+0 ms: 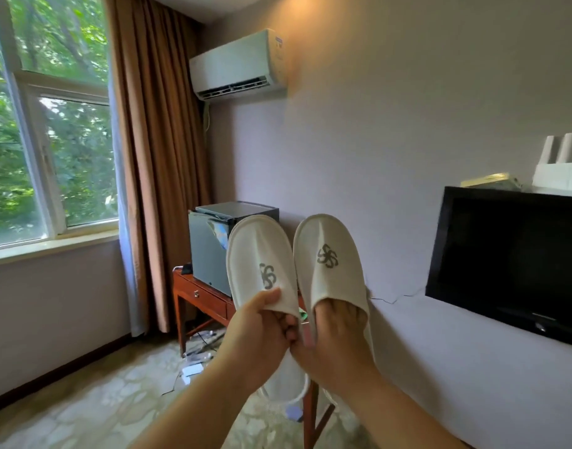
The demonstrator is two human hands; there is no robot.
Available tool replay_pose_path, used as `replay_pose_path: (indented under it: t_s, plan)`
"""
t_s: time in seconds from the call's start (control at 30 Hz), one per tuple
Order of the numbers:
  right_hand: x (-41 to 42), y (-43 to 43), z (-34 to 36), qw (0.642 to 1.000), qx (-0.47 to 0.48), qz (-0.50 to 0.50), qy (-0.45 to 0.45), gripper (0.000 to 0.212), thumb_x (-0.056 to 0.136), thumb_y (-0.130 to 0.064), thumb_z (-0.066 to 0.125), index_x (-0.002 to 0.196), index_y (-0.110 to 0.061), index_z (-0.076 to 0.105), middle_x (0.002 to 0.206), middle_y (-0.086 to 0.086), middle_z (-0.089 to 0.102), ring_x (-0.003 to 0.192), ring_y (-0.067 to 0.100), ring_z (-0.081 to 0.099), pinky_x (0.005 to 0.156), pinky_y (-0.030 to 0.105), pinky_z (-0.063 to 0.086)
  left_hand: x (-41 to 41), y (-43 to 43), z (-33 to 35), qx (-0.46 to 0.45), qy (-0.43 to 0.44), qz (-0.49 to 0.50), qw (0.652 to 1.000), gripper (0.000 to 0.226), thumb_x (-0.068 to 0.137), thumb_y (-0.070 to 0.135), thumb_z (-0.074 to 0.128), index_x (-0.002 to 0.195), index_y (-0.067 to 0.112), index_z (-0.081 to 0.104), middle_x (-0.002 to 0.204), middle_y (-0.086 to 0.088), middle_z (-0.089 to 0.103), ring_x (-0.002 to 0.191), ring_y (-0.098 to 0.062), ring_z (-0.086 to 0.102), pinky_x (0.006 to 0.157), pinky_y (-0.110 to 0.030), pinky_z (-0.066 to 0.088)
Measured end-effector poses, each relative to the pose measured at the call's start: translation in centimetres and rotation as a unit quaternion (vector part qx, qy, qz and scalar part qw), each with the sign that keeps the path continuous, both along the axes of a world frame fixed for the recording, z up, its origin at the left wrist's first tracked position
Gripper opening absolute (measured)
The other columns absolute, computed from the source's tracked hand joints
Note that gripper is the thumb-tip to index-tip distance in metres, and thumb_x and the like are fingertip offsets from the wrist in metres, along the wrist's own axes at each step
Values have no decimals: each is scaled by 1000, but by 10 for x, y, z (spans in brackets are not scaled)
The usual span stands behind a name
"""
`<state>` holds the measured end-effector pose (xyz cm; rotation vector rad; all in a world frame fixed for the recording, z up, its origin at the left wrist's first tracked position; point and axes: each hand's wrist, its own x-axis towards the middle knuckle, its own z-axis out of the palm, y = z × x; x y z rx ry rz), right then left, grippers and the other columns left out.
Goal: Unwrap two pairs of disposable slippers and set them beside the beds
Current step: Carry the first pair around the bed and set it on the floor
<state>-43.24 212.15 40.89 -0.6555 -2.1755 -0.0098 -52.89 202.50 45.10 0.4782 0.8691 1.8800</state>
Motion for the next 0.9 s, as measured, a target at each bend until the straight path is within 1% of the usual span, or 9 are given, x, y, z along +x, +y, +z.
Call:
replay_pose_path:
  t_s: [0.07, 0.2, 0.27, 0.37, 0.53, 0.63, 0.73, 0.83, 0.9]
  plan:
    - [-22, 30, -5, 999, 30, 17, 13, 67, 86, -53, 53, 137, -11, 40, 133, 7, 56, 121, 27, 48, 100, 41, 39, -20, 19, 2, 10, -29, 6, 1000, 36, 76, 16, 62, 108, 1, 56, 71, -12, 55, 52, -18, 50, 52, -30, 40]
    - [-78, 80, -5, 994, 53, 62, 66, 58, 92, -56, 45, 124, -8, 46, 119, 15, 65, 112, 33, 56, 96, 42, 38, -56, 48, 7, 15, -75, -3, 997, 28, 81, 15, 63, 106, 2, 60, 75, -12, 57, 55, -19, 54, 52, -27, 46]
    - [-108, 93, -1, 990, 50, 92, 94, 65, 97, -61, 37, 127, -4, 47, 123, 16, 62, 115, 35, 54, 97, 45, 42, -75, 57, 11, 28, -104, 24, 994, 20, 83, 15, 63, 97, 1, 67, 74, -11, 58, 55, -19, 55, 51, -28, 48]
    - [-153, 101, -1, 983, 38, 147, 107, 70, 97, -62, 40, 138, -5, 43, 133, 15, 55, 122, 35, 51, 102, 44, 41, -104, 61, 17, 24, -126, 87, 988, 19, 82, 16, 66, 83, -2, 72, 66, -10, 58, 54, -18, 59, 51, -30, 55]
    - [-235, 103, -4, 970, 32, 219, 97, 71, 98, -62, 35, 145, -10, 37, 136, 12, 50, 121, 34, 51, 108, 34, 32, -163, 56, 22, 5, -162, 161, 974, 33, 81, 19, 69, 105, -4, 64, 68, -9, 60, 54, -18, 64, 56, -30, 59]
    - [-289, 100, -1, 966, 13, 237, 105, 78, 93, -67, 40, 149, -14, 28, 140, 10, 45, 123, 34, 50, 105, 44, 42, -209, 48, 22, 3, -196, 199, 960, 30, 89, 19, 65, 107, -5, 62, 71, -11, 64, 53, -18, 67, 53, -32, 60]
    - [-348, 86, 1, 957, 10, 261, 124, 80, 84, -56, 52, 147, -12, 30, 133, 18, 53, 118, 38, 55, 98, 53, 51, -262, 39, 20, -9, -218, 216, 952, 23, 89, 16, 65, 93, -6, 63, 66, -12, 65, 49, -19, 67, 51, -33, 60]
    - [-408, 75, 4, 950, 50, 285, 115, 73, 86, -50, 50, 141, -5, 38, 123, 20, 62, 114, 32, 49, 101, 40, 41, -324, 30, 16, -25, -217, 213, 952, 21, 88, 16, 67, 88, -4, 61, 70, -9, 59, 44, -20, 65, 47, -34, 59]
    - [-447, 70, 7, 949, 46, 288, 117, 71, 87, -51, 49, 139, -3, 40, 121, 18, 64, 112, 28, 49, 99, 37, 47, -364, 25, 15, -34, -210, 214, 953, 20, 84, 15, 69, 85, -4, 62, 70, -9, 58, 45, -20, 65, 47, -34, 59]
